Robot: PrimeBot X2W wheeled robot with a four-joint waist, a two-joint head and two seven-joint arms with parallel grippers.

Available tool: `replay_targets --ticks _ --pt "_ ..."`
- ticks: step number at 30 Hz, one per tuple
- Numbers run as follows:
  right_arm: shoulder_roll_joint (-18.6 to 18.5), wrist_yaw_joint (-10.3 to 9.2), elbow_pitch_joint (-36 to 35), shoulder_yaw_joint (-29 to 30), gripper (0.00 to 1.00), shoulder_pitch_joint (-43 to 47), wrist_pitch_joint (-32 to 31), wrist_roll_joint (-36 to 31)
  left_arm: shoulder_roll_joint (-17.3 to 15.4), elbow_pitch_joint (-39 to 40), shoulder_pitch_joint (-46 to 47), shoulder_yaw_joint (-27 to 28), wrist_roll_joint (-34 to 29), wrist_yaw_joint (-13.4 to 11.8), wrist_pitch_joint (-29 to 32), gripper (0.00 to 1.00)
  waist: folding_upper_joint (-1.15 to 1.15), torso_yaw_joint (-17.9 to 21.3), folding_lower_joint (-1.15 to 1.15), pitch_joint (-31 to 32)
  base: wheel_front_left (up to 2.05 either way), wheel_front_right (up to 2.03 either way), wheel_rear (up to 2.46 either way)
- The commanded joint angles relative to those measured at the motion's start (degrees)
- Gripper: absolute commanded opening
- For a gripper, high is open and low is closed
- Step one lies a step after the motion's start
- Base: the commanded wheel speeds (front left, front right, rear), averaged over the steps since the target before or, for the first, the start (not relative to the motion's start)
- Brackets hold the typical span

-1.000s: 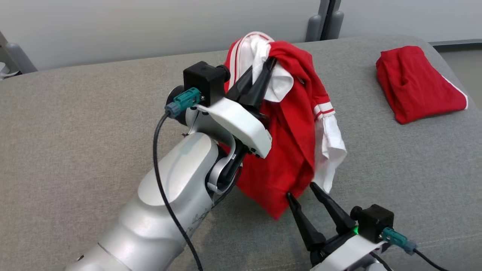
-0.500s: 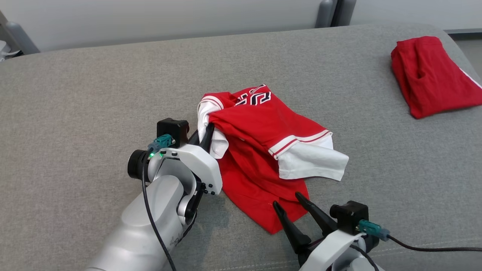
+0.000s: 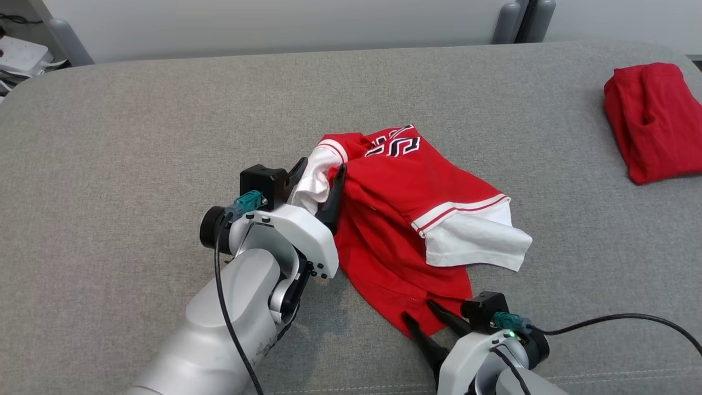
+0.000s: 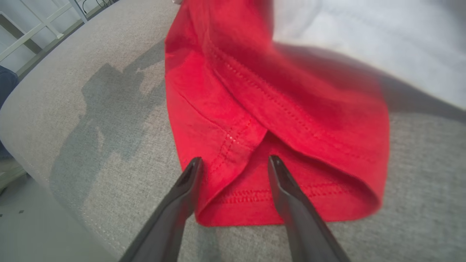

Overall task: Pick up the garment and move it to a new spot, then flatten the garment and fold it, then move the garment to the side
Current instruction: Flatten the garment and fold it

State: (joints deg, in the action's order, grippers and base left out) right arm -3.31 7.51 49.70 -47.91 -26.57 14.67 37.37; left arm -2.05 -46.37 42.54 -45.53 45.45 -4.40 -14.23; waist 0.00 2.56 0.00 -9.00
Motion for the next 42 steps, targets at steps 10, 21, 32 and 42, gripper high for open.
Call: replay_targets --ticks 10,21,32,42 --pt "-0.5 -0.02 -0.7 0.9 0.00 -1.6 0.3 0.3 -3.4 7.8 -5.1 7.4 -5.7 -3.1 -0.8 1.00 0.00 0.8 0.00 0.2 0.00 0.00 0.00" --pt "-10.5 -0.02 -15.1 27.7 0.00 6.6 0.3 -13.7 -7.7 14.2 -15.1 14.1 -9.9 -4.0 -0.8 1.00 0.00 1.8 0.00 -0.2 0.00 0.00 0.00" --pt "-9.2 -0.02 -23.2 41.1 0.00 12.3 0.3 -22.0 -10.5 16.0 -18.6 1.9 -19.5 0.5 2.5 1.00 0.00 2.1 0.00 -0.8 0.00 0.00 0.00" --pt "-8.2 -0.02 -22.8 39.3 0.00 11.9 0.3 -20.7 -9.3 9.7 -17.0 -2.0 -23.6 -2.3 5.4 1.00 0.00 2.7 0.00 -1.2 0.00 0.00 0.00"
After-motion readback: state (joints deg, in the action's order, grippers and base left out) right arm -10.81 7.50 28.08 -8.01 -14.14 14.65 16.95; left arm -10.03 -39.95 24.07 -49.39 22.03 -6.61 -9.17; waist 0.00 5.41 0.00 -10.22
